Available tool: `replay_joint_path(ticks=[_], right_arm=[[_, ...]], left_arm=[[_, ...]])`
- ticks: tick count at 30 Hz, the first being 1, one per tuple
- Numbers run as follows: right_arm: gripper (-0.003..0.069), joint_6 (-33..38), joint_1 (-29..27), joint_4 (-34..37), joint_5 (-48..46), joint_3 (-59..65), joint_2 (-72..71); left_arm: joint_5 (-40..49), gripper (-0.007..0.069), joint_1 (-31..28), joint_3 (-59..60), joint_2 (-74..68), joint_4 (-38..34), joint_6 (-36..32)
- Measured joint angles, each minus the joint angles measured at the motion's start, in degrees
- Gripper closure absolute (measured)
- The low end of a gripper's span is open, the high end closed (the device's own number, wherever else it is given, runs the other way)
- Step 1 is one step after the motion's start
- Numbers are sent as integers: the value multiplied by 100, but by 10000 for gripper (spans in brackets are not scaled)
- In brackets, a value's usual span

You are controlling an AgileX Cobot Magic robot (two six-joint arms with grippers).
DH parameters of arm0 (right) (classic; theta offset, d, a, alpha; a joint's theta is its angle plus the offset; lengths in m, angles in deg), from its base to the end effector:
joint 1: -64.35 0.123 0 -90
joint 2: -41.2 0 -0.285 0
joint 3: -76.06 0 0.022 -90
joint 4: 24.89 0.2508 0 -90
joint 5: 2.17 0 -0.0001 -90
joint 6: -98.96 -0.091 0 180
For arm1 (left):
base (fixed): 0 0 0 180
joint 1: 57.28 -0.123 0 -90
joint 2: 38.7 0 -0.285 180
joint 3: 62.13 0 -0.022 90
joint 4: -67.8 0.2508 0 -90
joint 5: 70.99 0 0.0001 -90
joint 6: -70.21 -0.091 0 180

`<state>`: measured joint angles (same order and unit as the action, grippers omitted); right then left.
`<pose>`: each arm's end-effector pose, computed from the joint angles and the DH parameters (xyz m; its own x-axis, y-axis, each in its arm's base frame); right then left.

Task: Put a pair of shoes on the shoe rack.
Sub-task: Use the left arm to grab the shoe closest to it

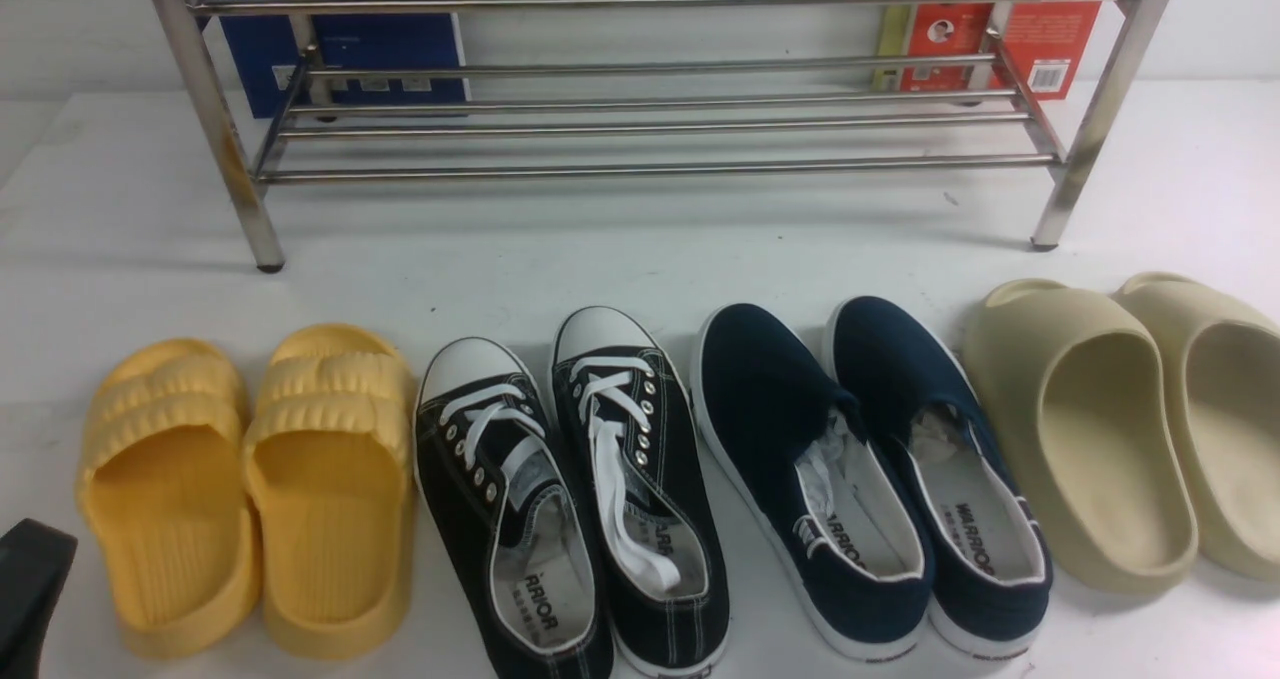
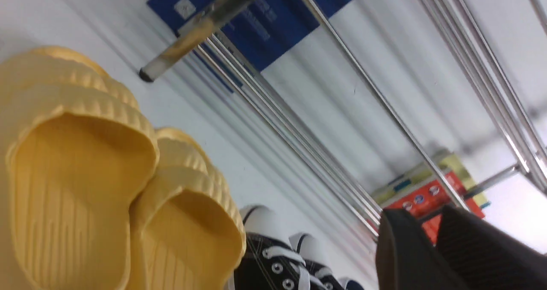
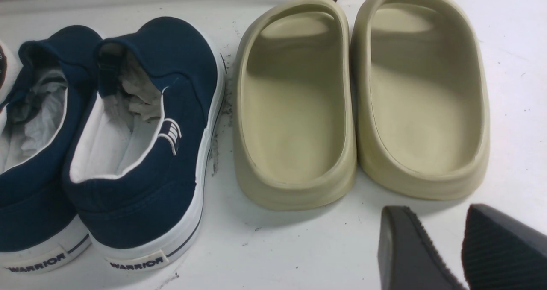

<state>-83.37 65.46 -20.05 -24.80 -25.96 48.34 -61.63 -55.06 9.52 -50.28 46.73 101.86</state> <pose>0.0518 0.0040 0.1740 -0.3074 0.1124 -0.9449 -0.0140 0.9924 0.1226 0.0578 -0.0076 0.2284 -0.0979 -0.7884 -0.6073 0.0318 0.6074 -0.7937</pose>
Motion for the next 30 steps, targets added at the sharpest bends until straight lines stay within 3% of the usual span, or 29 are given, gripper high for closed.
replay_joint_path(ticks=[3,5,6,7,8,10,14,18,22,24,30], right_arm=[[419,0,0,0,0,0,0],[419,0,0,0,0,0,0],[419,0,0,0,0,0,0],[419,0,0,0,0,0,0],[419,0,0,0,0,0,0],[419,0,0,0,0,0,0],[419,0,0,0,0,0,0],[419,0,0,0,0,0,0],[419,0,0,0,0,0,0],[419,0,0,0,0,0,0],[419,0,0,0,0,0,0]], left_arm=[[1149,638,0,-911,-777,149,-228],[2048,638,0,-1741,-1519,266,-481],[2048,638,0,-1741,-1596,276,-507],[2810,638,0,-2379,-2316,338,-784],[2887,638,0,-2445,-2316,338,-784],[3692,638,0,-3203,-3418,382,-1409],[4191,638,0,-3980,-4814,360,-2322],[4212,638,61,-4453,-6070,-24,-2691],[4082,638,482,-4559,-6642,-182,-2739],[3826,638,1145,-4582,-6833,-115,-2508],[3705,638,2745,-4778,-6983,730,-867]])
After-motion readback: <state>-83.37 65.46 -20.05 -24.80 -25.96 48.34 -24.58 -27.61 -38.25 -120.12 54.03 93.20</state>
